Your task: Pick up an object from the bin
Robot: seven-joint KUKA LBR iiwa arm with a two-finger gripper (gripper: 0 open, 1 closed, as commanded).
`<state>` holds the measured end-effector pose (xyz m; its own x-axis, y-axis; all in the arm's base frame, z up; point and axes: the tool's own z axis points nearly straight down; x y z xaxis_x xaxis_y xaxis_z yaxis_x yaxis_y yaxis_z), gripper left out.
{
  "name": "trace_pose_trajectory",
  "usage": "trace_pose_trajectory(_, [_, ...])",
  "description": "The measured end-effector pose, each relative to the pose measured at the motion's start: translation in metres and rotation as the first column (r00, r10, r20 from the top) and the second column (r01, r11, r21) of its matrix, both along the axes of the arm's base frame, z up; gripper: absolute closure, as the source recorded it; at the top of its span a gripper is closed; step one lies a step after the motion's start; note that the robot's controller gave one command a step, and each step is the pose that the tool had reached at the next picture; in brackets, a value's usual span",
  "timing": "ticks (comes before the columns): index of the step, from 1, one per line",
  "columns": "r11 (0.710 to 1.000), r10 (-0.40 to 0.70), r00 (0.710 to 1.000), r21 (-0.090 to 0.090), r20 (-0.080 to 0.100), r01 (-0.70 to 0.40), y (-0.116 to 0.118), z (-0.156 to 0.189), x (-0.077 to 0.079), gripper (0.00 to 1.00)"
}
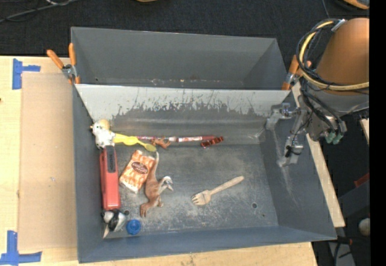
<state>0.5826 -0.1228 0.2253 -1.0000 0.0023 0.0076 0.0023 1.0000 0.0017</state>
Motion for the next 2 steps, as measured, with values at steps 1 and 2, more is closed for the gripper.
trace_pose_trajectory(1, [1.0,0.003,1.0,-0.001,0.008,-0.003,0.001,0.005,0.002,0.0])
trace_pose_trajectory(2, [0.993,0.119,0.993,-0.001,0.009,-0.119,0.022,-0.057,-0.007,0.0])
